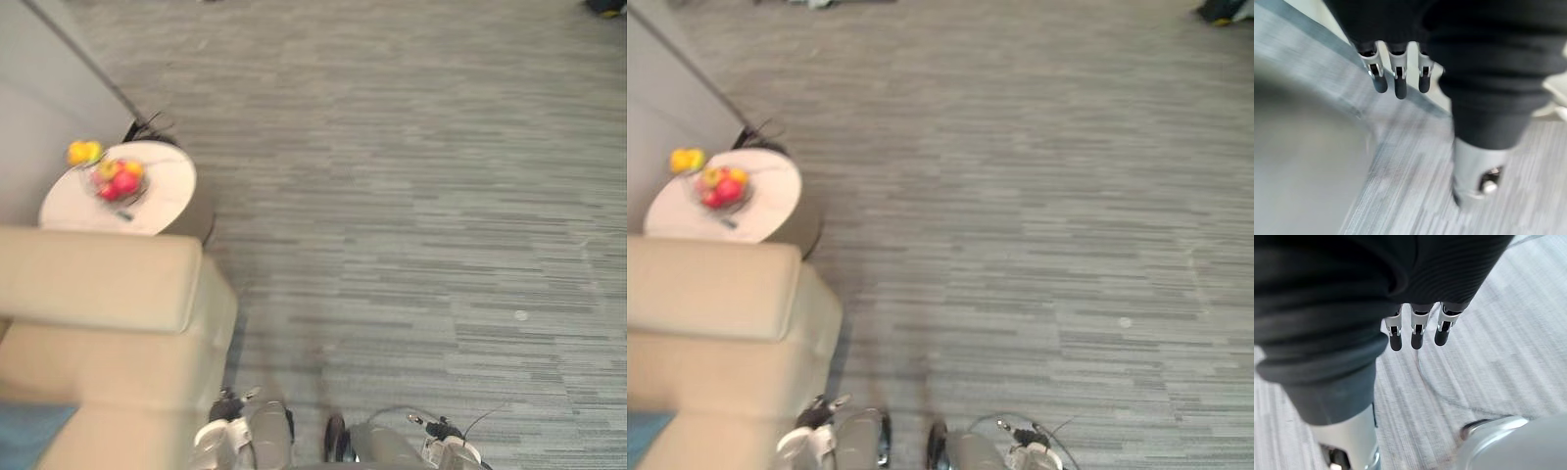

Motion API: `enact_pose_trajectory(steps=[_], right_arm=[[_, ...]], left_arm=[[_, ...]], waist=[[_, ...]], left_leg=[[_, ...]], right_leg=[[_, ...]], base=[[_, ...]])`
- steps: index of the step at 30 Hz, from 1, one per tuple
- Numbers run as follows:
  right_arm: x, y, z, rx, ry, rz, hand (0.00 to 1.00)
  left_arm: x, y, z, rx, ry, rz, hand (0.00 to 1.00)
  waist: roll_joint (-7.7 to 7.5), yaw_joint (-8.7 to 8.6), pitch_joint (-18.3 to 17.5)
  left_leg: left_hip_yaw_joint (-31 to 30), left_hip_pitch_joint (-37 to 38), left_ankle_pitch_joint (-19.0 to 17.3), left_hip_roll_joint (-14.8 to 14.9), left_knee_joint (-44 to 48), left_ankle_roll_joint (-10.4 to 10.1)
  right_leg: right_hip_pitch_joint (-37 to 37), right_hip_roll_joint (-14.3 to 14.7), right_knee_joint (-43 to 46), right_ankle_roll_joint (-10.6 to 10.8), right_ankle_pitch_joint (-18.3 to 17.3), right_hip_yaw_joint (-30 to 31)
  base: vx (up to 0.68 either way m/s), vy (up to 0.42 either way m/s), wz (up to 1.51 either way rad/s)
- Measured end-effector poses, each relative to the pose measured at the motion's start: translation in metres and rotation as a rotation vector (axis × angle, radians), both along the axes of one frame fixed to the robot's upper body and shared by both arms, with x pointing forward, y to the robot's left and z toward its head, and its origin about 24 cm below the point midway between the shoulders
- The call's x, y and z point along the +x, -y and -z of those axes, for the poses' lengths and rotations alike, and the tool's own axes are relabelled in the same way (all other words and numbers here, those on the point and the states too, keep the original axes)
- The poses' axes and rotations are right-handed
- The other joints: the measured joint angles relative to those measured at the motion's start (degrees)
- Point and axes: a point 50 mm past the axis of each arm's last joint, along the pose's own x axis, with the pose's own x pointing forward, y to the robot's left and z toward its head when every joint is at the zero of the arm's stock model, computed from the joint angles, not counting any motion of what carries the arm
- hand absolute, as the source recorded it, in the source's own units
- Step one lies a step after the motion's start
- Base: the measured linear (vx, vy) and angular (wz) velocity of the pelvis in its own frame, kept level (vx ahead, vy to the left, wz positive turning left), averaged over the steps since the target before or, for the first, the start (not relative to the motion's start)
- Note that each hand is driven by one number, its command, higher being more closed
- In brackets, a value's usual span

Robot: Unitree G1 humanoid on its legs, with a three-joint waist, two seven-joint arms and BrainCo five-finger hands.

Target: Pick up cushions and gather them together orderly.

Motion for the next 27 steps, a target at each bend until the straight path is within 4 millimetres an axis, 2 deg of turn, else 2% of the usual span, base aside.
enact_pose_trajectory(steps=[1,2,3,4,5,6,7,8,9,10,11,12,13,14,15,16,17,18,20,21,22,23,24,25,26,27], right_arm=[[0.000,-0.005,0.000,0.011,0.002,-0.002,0.00],[0.000,-0.011,0.001,0.027,0.007,0.000,0.00],[-0.006,-0.013,0.002,0.038,0.005,0.009,0.00],[-0.010,-0.014,0.003,0.043,0.005,0.017,0.00],[-0.011,-0.015,0.003,0.050,0.009,0.024,0.00],[-0.008,-0.015,0.002,0.048,0.018,0.014,0.00],[-0.004,-0.013,0.000,0.045,0.031,0.010,0.00],[-0.003,-0.012,0.000,0.043,0.035,0.009,0.00],[0.000,-0.010,-0.002,0.035,0.054,0.009,0.00],[0.001,-0.011,-0.003,0.036,0.058,0.007,0.00],[0.002,-0.012,-0.003,0.040,0.059,0.006,0.00],[0.003,-0.013,-0.002,0.044,0.061,0.008,0.00],[0.003,-0.012,-0.001,0.051,0.054,0.022,0.00],[0.003,-0.012,-0.001,0.052,0.052,0.028,0.00],[0.001,-0.012,0.001,0.060,0.033,0.041,0.00],[0.001,-0.007,0.001,0.056,0.027,0.056,0.00],[0.003,-0.004,0.000,0.050,0.029,0.062,0.00],[0.002,0.000,0.000,0.046,0.033,0.091,0.00],[-0.001,0.004,0.000,0.043,0.037,0.124,0.00],[-0.007,0.004,0.001,0.039,0.026,0.122,0.00],[-0.008,0.003,0.001,0.039,0.023,0.112,0.00],[-0.006,0.001,0.001,0.031,0.019,0.075,0.00],[-0.003,-0.003,0.001,0.032,0.021,0.051,0.00],[-0.002,-0.004,0.001,0.034,0.020,0.042,0.00],[0.001,-0.012,0.001,0.050,0.020,0.035,0.00],[0.001,-0.013,0.002,0.053,0.019,0.037,0.00]], left_arm=[[0.000,0.000,0.000,-0.002,-0.001,-0.003,0.00],[-0.002,-0.004,0.000,0.006,-0.008,0.000,0.00],[-0.007,-0.008,0.002,0.013,-0.030,-0.001,0.00],[-0.008,-0.009,0.002,0.017,-0.033,-0.001,0.00],[-0.007,-0.012,0.001,0.024,-0.033,-0.001,0.00],[-0.008,-0.012,0.002,0.024,-0.041,-0.001,0.00],[-0.009,-0.010,0.003,0.020,-0.053,0.010,0.00],[-0.010,-0.009,0.003,0.019,-0.056,0.015,0.00],[-0.008,-0.005,0.004,0.015,-0.055,0.040,0.00],[-0.003,-0.003,0.003,0.013,-0.043,0.047,0.00],[0.001,-0.002,0.002,0.010,-0.035,0.048,0.00],[0.007,0.001,0.000,0.014,-0.023,0.066,0.00],[0.010,0.003,0.000,0.017,-0.021,0.088,0.00],[0.010,0.004,0.000,0.016,-0.024,0.093,0.00],[0.010,0.005,0.001,0.021,-0.040,0.118,0.00],[0.008,0.005,0.003,0.025,-0.059,0.124,0.00],[0.007,0.005,0.003,0.025,-0.064,0.125,0.00],[0.005,0.008,0.004,0.020,-0.072,0.131,0.00],[0.005,0.010,0.005,0.024,-0.076,0.146,0.00],[0.006,0.013,0.004,0.013,-0.066,0.133,0.00],[0.007,0.013,0.004,0.010,-0.062,0.125,0.00],[0.011,0.017,0.002,0.000,-0.039,0.120,0.00],[0.013,0.015,0.000,0.007,-0.026,0.118,0.00],[0.015,0.013,-0.001,0.014,-0.018,0.121,0.00],[0.020,0.008,-0.005,0.035,0.007,0.128,0.00],[0.020,0.008,-0.005,0.036,0.008,0.125,0.00]], waist=[[-0.12,0.35,-0.61],[-0.49,0.28,-1.41],[-1.94,-0.04,-2.73],[-2.25,-0.09,-3.32],[-3.32,0.04,-3.21],[-3.29,0.05,-3.00],[-2.69,0.07,-2.56],[-2.41,0.06,-2.37],[-1.23,-0.31,-2.44],[-1.06,-0.53,-2.79],[-1.12,-0.48,-2.76],[-1.35,-0.71,-2.91],[-1.64,-1.12,-2.99],[-1.80,-1.26,-3.09],[-3.02,-1.65,-3.45],[-1.66,-1.35,-2.87],[-0.68,-1.43,-2.52],[0.10,-2.17,-2.38],[0.96,-3.43,-2.56],[1.02,-3.46,-2.74],[1.05,-3.32,-2.72],[1.17,-2.80,-2.52],[0.88,-2.47,-2.13],[0.73,-2.18,-1.87],[-0.08,-1.03,-1.45],[-0.27,-0.88,-1.36]], left_leg=[[0.14,0.31,1.36,0.23,-0.39,1.82],[1.15,1.97,2.26,0.17,-0.16,1.74],[4.10,3.72,2.17,0.23,-1.08,1.02],[5.62,4.64,2.05,0.31,-1.84,1.06],[10.02,8.07,1.21,0.69,-3.52,1.73],[12.74,10.73,0.57,1.27,-4.24,2.24],[16.18,15.58,-0.12,1.98,-5.71,2.54],[17.23,17.51,-0.22,2.20,-6.34,2.59],[20.59,22.03,-0.41,3.18,-7.65,2.91],[22.33,23.98,-0.79,3.94,-8.95,3.34],[23.24,25.49,-0.79,4.13,-10.14,3.33],[24.59,27.49,-0.78,4.42,-12.63,3.32],[25.34,28.24,-0.78,4.17,-14.00,3.31],[25.58,28.43,-0.78,3.89,-14.34,3.31],[25.53,29.25,-0.78,2.05,-15.35,3.30],[25.04,31.58,-1.04,1.96,-16.25,2.84],[24.95,32.34,-0.42,2.44,-16.44,1.87],[23.66,33.92,1.35,2.46,-16.12,-0.59],[21.25,33.46,2.25,4.26,-9.16,-1.93],[19.92,29.46,4.24,6.47,3.27,-2.86],[18.79,27.10,5.88,7.24,8.52,-2.65],[14.15,17.52,6.22,8.78,27.53,0.21],[12.61,13.06,3.88,8.41,33.49,0.50],[12.38,11.41,2.80,8.41,34.82,0.49],[13.52,6.79,-0.70,8.34,31.75,0.79],[14.08,5.98,-1.25,8.24,29.31,0.86]], right_leg=[[0.36,0.23,-0.29,0.16,0.13,1.64],[1.09,0.43,0.05,1.01,-0.49,4.97],[1.20,-0.20,0.18,3.42,-1.74,7.49],[1.09,-0.73,0.78,4.91,-2.38,7.83],[-0.91,-1.81,7.37,10.98,-2.35,7.55],[-3.30,-2.25,14.26,14.26,-0.64,5.67],[-6.49,-3.95,23.00,15.42,0.51,0.62],[-7.16,-5.15,25.52,14.87,0.44,-1.81],[-8.66,-9.62,28.01,11.34,0.12,-10.44],[-9.50,-11.49,26.84,10.31,0.04,-14.98],[-9.83,-12.36,25.32,9.84,0.20,-17.38],[-10.72,-13.39,19.89,9.01,1.02,-21.75],[-11.81,-13.78,12.36,7.83,3.79,-24.75],[-12.25,-13.81,9.59,7.38,5.09,-25.77],[-12.73,-13.93,-0.66,4.73,12.49,-29.53],[-10.99,-12.68,-2.68,-2.36,14.90,-31.28],[-10.51,-11.86,-2.61,-3.00,14.59,-31.22],[-9.68,-11.07,-1.06,-2.84,11.53,-30.10],[-6.81,-9.62,-0.97,-2.46,9.00,-29.70],[-4.02,-8.17,-2.67,-2.23,8.27,-28.56],[-3.04,-7.62,-3.74,-2.27,8.11,-27.79],[0.43,-5.62,-6.15,-2.82,7.32,-25.03],[2.28,-4.90,-6.74,-3.46,6.49,-23.32],[3.25,-4.79,-7.11,-3.57,6.40,-22.80],[6.74,-4.42,-8.96,-2.39,6.68,-19.89],[7.58,-4.37,-9.48,-2.13,6.59,-18.99]], base=[[0.31,0.145,-1.63],[0.44,0.195,-1.58],[0.41,0.169,-1.33],[0.44,0.160,-1.26],[0.42,0.168,-1.29],[0.47,0.198,-1.80],[0.33,0.172,-1.41],[0.29,0.162,-1.50],[0.26,0.144,-1.07],[0.28,0.119,-1.02],[0.32,0.074,-0.72],[0.36,0.016,-0.68],[0.37,-0.013,-0.58],[0.38,-0.076,-0.61],[0.43,-0.131,-0.82],[0.50,-0.130,-0.94],[0.48,-0.140,-0.91],[0.44,-0.135,-0.58],[0.38,-0.150,-0.34],[0.30,-0.101,-0.25],[0.38,-0.104,-0.62],[0.30,-0.051,-0.75],[0.29,-0.040,-0.82],[0.30,-0.010,-0.99],[0.24,-0.007,-0.82],[0.33,0.015,-1.16]])
